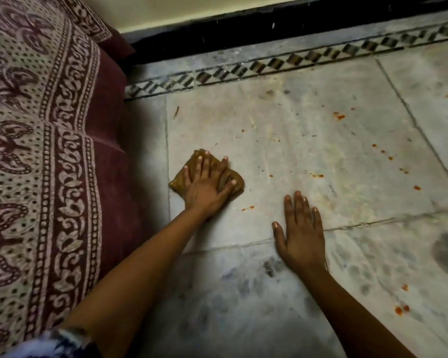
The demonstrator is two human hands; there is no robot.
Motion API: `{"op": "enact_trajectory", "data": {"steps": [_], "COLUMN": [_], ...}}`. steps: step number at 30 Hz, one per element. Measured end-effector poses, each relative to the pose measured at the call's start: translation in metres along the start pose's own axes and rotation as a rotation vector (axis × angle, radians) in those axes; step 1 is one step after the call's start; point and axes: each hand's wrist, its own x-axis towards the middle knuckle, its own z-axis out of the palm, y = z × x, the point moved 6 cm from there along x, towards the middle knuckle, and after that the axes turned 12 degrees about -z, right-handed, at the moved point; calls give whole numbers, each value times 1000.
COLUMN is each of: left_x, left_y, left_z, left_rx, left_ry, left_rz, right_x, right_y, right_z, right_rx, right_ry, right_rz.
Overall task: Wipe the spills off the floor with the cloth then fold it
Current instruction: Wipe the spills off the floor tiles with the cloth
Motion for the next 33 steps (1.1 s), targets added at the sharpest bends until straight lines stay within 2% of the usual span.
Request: {"op": "enact_trajectory", "data": {"steps": [2, 4, 5, 6, 10, 13, 15, 18, 20, 22, 24, 27, 29, 33], "left_x": [-22, -50, -58, -58, -20, 14, 19, -14, -45, -55, -43, -11, -4, -46], "left_y": [-2, -13, -25, -39, -66, -38, -10, 29, 27, 1, -23, -14, 18, 54], "left_z": [8, 18, 18, 17, -5, -11, -6, 13, 24, 23, 14, 2, 6, 26], "left_rx": [45, 84, 96, 91, 32, 52, 91, 161, 174, 163, 143, 120, 124, 165], "left_ry": [-9, 36, 73, 101, 74, 48, 24, 25, 76, 109, 96, 46, 16, 35], "left_rz": [168, 372, 413, 381, 13, -49, 3, 253, 368, 338, 195, 43, 67, 306], "right_x": [0, 0, 0, 1, 0, 0, 0, 0, 1, 1, 0, 0, 0, -1], "right_y": [0, 0, -1, 0, 1, 2, 1, 3, 2, 1, 1, 1, 1, 2], "right_z": [0, -1, -1, -1, -1, -1, -1, -1, -2, -3, -3, -2, -3, -2], "right_rx": [-1, 8, 10, 9, 4, 11, 11, 18, 27, 36, 33, 34, 34, 41], "right_ry": [-9, -16, -12, -10, -4, -5, -4, -5, 1, 4, 4, 5, -4, -24], "right_rz": [0, 3, 3, 4, -7, -13, -19, -16, -22, -22, -21, -23, -20, -26]}}
